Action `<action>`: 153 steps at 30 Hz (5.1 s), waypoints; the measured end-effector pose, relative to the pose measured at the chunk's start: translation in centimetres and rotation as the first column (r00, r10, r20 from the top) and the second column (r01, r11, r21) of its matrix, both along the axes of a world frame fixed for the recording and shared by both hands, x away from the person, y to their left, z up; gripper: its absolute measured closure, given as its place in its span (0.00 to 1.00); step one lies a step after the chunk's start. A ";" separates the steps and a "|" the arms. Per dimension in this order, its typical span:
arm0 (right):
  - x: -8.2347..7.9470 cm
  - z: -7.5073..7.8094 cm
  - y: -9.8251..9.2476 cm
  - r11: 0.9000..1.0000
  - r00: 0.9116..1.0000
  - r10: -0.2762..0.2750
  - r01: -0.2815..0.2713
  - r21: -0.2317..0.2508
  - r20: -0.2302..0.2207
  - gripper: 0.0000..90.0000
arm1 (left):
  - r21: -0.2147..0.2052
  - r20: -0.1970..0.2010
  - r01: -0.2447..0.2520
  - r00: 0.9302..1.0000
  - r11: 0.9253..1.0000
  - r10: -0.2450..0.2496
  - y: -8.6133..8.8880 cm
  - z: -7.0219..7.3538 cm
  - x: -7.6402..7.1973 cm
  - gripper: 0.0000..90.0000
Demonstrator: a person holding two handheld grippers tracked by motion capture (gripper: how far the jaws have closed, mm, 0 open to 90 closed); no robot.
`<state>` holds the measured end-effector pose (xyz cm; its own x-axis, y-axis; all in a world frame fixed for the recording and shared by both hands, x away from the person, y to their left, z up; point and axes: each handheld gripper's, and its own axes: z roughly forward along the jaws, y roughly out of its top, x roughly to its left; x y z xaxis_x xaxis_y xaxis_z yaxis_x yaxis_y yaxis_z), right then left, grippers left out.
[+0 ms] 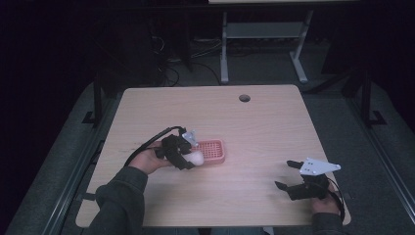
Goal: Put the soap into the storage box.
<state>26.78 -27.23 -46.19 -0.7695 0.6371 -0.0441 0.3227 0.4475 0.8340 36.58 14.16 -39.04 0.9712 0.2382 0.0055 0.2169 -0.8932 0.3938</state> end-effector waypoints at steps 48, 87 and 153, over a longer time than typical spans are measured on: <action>-0.1 0.1 -0.2 1.000 1.000 -0.005 0.005 0.018 -0.002 0.15 | -0.020 -0.011 0.026 1.000 0.999 -0.026 -4.7 -0.2 4.6 0.55; 0.0 0.0 -0.2 1.000 1.000 -0.003 0.003 0.017 0.002 0.15 | 0.043 -0.039 0.027 0.999 0.999 -0.025 -6.1 -2.7 6.5 0.55; 0.2 -0.1 0.2 1.000 1.000 0.002 -0.002 0.005 -0.004 0.15 | 0.016 0.031 -0.017 0.999 1.000 0.017 -3.6 -0.3 4.3 0.43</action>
